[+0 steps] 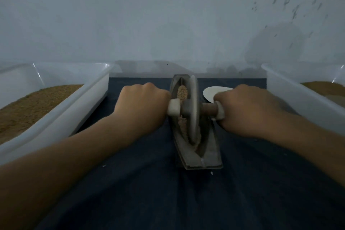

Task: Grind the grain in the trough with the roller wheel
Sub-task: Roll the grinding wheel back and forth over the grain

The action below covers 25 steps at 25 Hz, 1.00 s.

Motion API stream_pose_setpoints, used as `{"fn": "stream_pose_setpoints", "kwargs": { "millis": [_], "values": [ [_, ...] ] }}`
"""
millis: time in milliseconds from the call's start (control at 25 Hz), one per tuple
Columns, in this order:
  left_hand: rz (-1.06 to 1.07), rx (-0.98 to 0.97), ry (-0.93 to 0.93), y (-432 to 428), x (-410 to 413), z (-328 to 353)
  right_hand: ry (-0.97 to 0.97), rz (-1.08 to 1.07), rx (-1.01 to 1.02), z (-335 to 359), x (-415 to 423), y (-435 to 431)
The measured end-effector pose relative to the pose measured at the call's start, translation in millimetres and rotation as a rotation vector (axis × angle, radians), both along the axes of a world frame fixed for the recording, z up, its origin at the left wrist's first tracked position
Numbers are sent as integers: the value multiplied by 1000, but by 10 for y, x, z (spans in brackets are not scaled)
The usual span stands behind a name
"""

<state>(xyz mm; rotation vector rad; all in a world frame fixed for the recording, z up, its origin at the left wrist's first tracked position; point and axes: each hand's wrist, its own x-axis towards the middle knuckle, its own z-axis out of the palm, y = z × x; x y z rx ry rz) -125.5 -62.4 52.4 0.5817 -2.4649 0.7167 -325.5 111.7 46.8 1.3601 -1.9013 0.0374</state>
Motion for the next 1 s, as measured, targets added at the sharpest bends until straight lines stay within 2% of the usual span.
{"fn": "stream_pose_setpoints", "kwargs": {
  "millis": [120, 240, 320, 440, 520, 640, 720, 800, 840, 960, 1000],
  "values": [
    [180, 134, -28, -147, -387, 63, -285, -142, 115, 144, -53, -495],
    [206, 270, -74, -238, -502, 150, -361, -156, 171, 253, -84, -712],
    [130, 186, -68, -130, -289, 82, -301, -111, 192, 191, -65, -452],
    [-36, 31, 13, 81, 57, -15, -24, -30, 14, 35, 102, 49],
    [5, 18, 33, 48, 14, -29, -6, -56, 30, 54, 91, 13],
    [186, 132, -2, -70, -332, 12, -286, -112, 115, 140, 32, -460],
    [231, 171, -25, -172, -533, 127, -364, -130, 127, 221, -61, -696],
    [199, 128, -82, -121, -527, 187, -412, -134, 193, 205, -113, -609],
    [162, 64, -93, -74, -433, 160, -397, -111, 205, 147, -127, -466],
    [-29, -38, -16, 104, -14, 29, -56, 44, 8, -30, 53, 21],
    [-60, -47, 35, 114, 48, 47, -8, 65, -18, 8, 79, 72]
  ]
}}
